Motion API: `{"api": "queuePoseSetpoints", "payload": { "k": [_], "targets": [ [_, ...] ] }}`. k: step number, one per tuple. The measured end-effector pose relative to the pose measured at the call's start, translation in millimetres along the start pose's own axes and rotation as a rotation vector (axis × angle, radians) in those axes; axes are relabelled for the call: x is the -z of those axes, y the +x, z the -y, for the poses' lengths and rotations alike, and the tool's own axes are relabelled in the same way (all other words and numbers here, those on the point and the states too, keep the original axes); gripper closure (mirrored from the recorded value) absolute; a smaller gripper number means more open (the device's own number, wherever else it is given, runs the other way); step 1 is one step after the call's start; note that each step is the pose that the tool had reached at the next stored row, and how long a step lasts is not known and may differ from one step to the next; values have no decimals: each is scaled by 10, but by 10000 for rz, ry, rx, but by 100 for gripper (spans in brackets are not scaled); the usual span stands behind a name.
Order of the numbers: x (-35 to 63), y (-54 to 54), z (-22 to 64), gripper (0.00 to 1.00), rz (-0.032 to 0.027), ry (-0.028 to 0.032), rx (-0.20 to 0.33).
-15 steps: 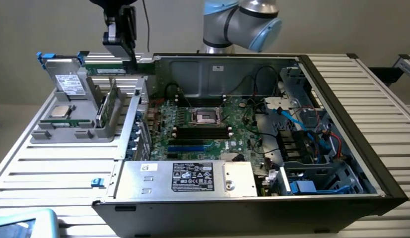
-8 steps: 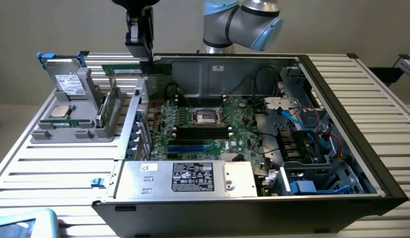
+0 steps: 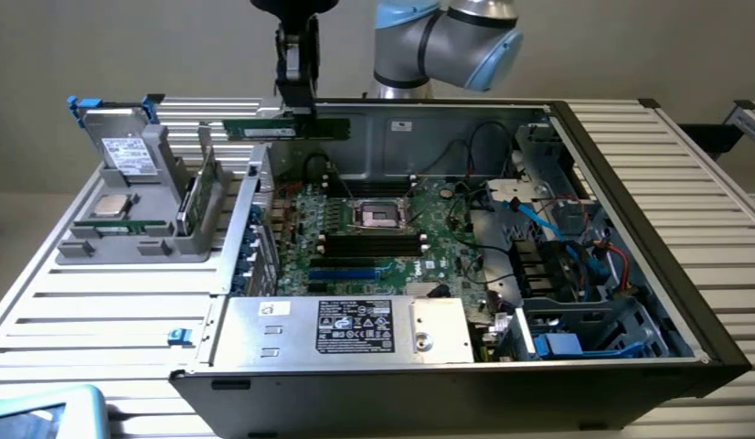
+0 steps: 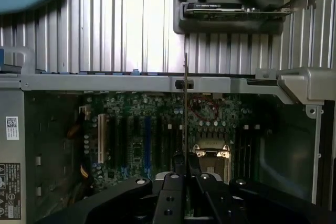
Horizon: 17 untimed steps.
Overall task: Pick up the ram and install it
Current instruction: 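Pick up the ram and move it above insertion slot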
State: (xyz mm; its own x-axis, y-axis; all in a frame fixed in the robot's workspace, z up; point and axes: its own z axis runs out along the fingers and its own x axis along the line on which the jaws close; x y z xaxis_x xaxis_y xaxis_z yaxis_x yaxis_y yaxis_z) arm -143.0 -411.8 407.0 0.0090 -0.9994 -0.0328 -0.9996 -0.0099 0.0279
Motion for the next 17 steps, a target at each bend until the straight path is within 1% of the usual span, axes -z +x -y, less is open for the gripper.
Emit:
{"api": "queuePoseSetpoints", "payload": {
  "k": [3,5,11,17],
  "targets": [
    [-1,-42,94,87,-84,20,0],
    [-3,-76,146,87,-113,28,-1],
    [-20,-121,321,87,-118,30,-3],
    [-30,-148,461,87,-115,31,-11]
  ]
}}
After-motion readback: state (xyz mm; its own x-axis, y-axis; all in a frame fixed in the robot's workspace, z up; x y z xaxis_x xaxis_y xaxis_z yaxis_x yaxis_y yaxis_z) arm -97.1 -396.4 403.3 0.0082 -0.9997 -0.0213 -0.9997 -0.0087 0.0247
